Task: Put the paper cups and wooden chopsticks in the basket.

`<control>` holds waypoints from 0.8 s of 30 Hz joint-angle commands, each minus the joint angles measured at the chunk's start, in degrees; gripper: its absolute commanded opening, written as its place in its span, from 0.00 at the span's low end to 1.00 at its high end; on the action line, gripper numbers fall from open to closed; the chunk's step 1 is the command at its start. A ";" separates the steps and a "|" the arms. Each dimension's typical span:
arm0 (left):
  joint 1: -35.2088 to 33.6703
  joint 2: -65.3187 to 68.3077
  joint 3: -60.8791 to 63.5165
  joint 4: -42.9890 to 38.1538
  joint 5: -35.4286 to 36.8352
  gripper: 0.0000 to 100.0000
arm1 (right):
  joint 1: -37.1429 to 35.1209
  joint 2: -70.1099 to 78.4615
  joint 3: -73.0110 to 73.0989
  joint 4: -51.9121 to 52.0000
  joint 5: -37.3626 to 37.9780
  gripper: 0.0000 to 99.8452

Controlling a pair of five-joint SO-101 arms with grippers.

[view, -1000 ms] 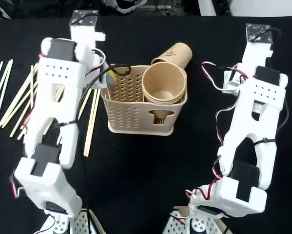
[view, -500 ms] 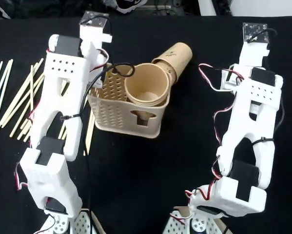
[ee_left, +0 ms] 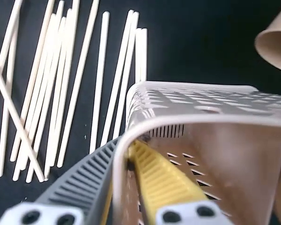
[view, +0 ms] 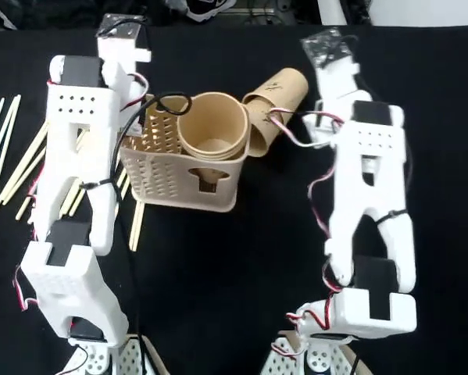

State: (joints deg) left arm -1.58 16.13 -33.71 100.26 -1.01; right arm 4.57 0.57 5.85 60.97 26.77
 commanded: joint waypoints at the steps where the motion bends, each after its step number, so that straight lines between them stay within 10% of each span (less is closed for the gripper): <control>1: -0.75 -0.26 2.86 0.62 -0.26 0.03 | -3.25 -0.92 -2.51 -0.09 1.23 0.02; 13: -3.65 -0.18 4.00 0.44 0.09 0.28 | -13.36 -21.05 10.07 6.68 8.79 0.13; 24: -4.18 -0.09 4.35 0.44 0.09 0.29 | -14.42 -30.81 42.77 -26.73 4.40 0.30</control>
State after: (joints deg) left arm -4.84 16.40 -29.14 100.35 -0.92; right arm -9.85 -28.09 43.82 45.05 33.89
